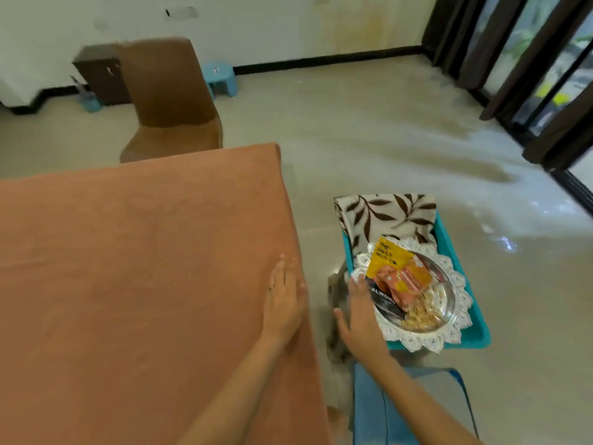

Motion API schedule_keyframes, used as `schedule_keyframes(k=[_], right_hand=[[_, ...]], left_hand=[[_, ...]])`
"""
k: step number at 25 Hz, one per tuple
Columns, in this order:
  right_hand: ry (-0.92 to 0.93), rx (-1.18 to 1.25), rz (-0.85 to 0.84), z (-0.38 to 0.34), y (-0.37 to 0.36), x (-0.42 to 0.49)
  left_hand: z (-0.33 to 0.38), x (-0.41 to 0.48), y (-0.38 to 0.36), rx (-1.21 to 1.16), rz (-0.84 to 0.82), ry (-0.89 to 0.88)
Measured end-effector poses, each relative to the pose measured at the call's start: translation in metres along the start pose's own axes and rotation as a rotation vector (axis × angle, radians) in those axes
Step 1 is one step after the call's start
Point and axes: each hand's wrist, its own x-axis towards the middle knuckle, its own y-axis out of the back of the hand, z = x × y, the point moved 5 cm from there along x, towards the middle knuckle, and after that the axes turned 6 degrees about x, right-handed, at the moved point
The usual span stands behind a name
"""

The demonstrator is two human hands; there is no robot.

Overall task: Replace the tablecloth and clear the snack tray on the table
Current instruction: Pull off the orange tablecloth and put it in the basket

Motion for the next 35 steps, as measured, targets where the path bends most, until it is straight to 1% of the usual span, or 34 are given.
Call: schedule_keyframes(k=[1,2,3,4,5,7,8,10,11,12,14,17,20,21,23,24,25,26,27,28,29,30,31,32,34,35], right_hand=[[0.065,-0.017,-0.063,-0.025,-0.023,-0.008],[0.135,-0.060,-0.113,-0.051,-0.045,-0.014],[0.184,-0.118,-0.157,-0.075,-0.061,-0.019],[0.215,-0.178,-0.165,-0.092,-0.076,-0.023],[0.207,-0.226,-0.199,-0.104,-0.089,-0.025],[0.113,-0.297,-0.259,-0.115,-0.114,-0.028],[0.060,-0.312,-0.281,-0.117,-0.124,-0.029],[-0.049,-0.309,-0.268,-0.122,-0.141,-0.033],[-0.081,-0.294,-0.240,-0.127,-0.149,-0.035],[-0.085,-0.287,-0.226,-0.136,-0.160,-0.039],[-0.075,-0.263,-0.223,-0.161,-0.182,-0.044],[-0.076,-0.207,-0.243,-0.209,-0.224,-0.058],[-0.083,-0.108,-0.341,-0.260,-0.269,-0.079],[-0.077,-0.073,-0.388,-0.277,-0.284,-0.089],[-0.029,0.004,-0.520,-0.307,-0.315,-0.114],[-0.015,0.065,-0.599,-0.318,-0.324,-0.125],[-0.010,0.123,-0.663,-0.326,-0.326,-0.133],[0.002,0.158,-0.683,-0.329,-0.323,-0.136],[0.019,0.162,-0.640,-0.330,-0.315,-0.137],[0.044,0.166,-0.513,-0.329,-0.301,-0.133],[0.034,0.154,-0.344,-0.324,-0.282,-0.126],[-0.006,0.128,-0.189,-0.315,-0.262,-0.118],[-0.063,0.087,-0.075,-0.304,-0.244,-0.111],[-0.124,0.039,-0.007,-0.288,-0.232,-0.100],[-0.277,-0.019,0.026,-0.263,-0.215,-0.076],[-0.371,-0.016,0.031,-0.257,-0.211,-0.068]], left_hand=[[-0.035,-0.010,0.018,0.022,0.017,0.071],[-0.076,-0.023,0.040,0.034,0.030,0.182],[-0.118,-0.038,0.061,0.041,0.033,0.320],[-0.161,-0.055,0.080,0.056,0.034,0.448],[-0.201,-0.076,0.100,0.090,0.043,0.551],[-0.277,-0.123,0.136,0.150,0.039,0.729],[-0.308,-0.148,0.151,0.150,0.000,0.852],[-0.355,-0.194,0.168,0.109,-0.137,1.114],[-0.366,-0.207,0.173,0.094,-0.189,1.176],[-0.372,-0.214,0.176,0.096,-0.221,1.182],[-0.365,-0.208,0.173,0.075,-0.240,1.079],[-0.342,-0.198,0.175,-0.091,-0.202,0.942],[-0.311,-0.204,0.181,-0.375,-0.235,0.823],[-0.297,-0.210,0.183,-0.505,-0.258,0.807],[-0.280,-0.227,0.183,-0.918,-0.321,0.831],[-0.278,-0.235,0.188,-1.058,-0.364,0.816],[-0.287,-0.244,0.203,-1.081,-0.374,0.806],[-0.304,-0.253,0.220,-0.993,-0.352,0.782],[-0.329,-0.262,0.238,-0.830,-0.270,0.759],[-0.359,-0.268,0.259,-0.626,-0.119,0.755],[-0.391,-0.272,0.279,-0.458,0.036,0.733],[-0.420,-0.275,0.294,-0.337,0.129,0.727],[-0.446,-0.277,0.308,-0.239,0.170,0.757],[-0.469,-0.277,0.315,-0.172,0.168,0.796],[-0.506,-0.277,0.320,-0.126,0.162,0.902],[-0.518,-0.279,0.323,-0.160,0.171,0.981]])
